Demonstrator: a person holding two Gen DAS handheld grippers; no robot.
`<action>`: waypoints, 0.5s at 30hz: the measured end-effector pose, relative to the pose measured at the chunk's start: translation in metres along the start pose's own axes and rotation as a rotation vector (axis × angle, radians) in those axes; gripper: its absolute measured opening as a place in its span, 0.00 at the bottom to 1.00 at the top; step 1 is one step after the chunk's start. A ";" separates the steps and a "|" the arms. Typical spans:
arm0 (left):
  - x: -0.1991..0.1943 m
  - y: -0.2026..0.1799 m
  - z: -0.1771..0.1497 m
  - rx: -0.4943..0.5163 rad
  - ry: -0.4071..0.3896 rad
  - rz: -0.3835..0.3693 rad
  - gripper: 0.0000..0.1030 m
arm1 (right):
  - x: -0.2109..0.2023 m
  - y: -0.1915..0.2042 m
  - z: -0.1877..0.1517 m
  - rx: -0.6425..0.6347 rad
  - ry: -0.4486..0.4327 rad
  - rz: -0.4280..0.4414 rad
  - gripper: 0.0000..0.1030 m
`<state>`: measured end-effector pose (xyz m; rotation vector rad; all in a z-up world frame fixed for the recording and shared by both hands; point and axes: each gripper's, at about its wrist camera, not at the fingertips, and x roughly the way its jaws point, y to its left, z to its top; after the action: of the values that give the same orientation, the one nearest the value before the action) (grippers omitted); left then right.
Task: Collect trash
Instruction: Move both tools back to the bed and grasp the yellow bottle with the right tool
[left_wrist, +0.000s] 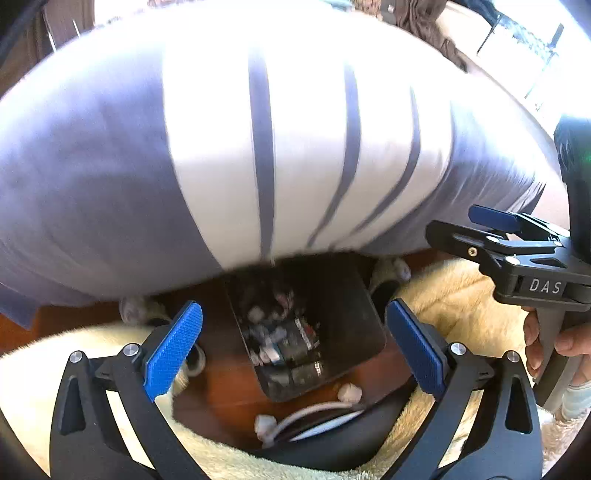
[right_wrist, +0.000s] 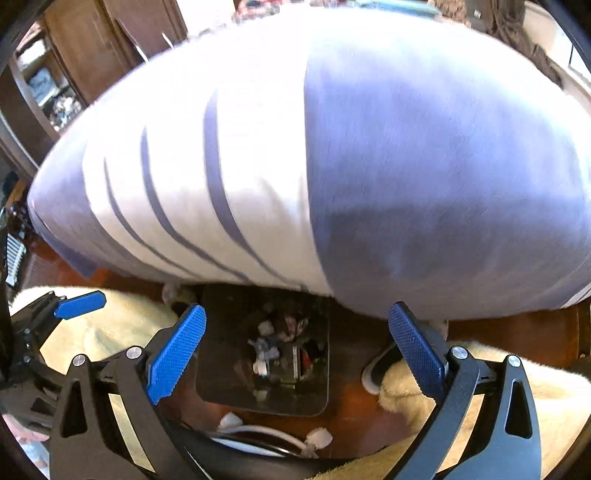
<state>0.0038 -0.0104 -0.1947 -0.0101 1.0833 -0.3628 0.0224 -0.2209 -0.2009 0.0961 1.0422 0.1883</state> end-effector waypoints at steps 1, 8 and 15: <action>-0.008 0.000 0.005 0.002 -0.024 0.005 0.92 | -0.008 0.000 0.002 -0.004 -0.023 -0.002 0.97; -0.055 0.004 0.041 0.013 -0.147 0.039 0.92 | -0.055 0.007 0.032 -0.048 -0.161 -0.005 0.97; -0.079 0.006 0.082 0.026 -0.223 0.059 0.92 | -0.079 0.004 0.073 -0.074 -0.252 -0.019 0.97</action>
<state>0.0436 0.0042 -0.0892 0.0048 0.8560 -0.3145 0.0467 -0.2323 -0.0963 0.0413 0.7841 0.1920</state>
